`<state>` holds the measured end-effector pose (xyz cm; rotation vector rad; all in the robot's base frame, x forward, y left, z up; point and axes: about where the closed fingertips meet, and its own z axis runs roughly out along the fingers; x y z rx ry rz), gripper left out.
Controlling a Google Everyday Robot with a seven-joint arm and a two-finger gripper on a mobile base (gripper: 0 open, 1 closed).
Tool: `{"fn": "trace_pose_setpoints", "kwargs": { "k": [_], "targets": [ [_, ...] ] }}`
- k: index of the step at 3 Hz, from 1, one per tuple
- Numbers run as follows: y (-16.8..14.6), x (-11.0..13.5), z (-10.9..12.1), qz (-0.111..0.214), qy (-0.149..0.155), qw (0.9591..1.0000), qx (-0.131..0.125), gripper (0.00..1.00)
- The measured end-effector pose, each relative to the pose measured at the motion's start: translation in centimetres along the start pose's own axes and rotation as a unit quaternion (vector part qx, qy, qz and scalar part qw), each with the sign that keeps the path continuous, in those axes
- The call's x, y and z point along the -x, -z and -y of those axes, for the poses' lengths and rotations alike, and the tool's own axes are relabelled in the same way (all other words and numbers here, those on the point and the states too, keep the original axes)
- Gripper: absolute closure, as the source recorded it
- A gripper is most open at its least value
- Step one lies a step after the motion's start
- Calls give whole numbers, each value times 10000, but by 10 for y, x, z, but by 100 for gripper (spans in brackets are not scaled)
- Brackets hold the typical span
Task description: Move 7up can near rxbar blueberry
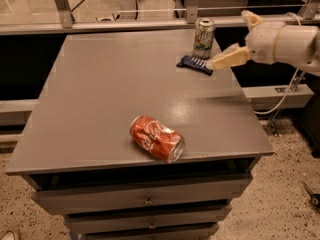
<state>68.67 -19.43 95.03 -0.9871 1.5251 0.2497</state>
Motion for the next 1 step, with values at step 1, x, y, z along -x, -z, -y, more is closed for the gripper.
{"fn": "trace_pose_setpoints", "kwargs": {
  "k": [1],
  "targets": [
    [22,-5,3,-42,44,10000,-64,0]
  ]
}}
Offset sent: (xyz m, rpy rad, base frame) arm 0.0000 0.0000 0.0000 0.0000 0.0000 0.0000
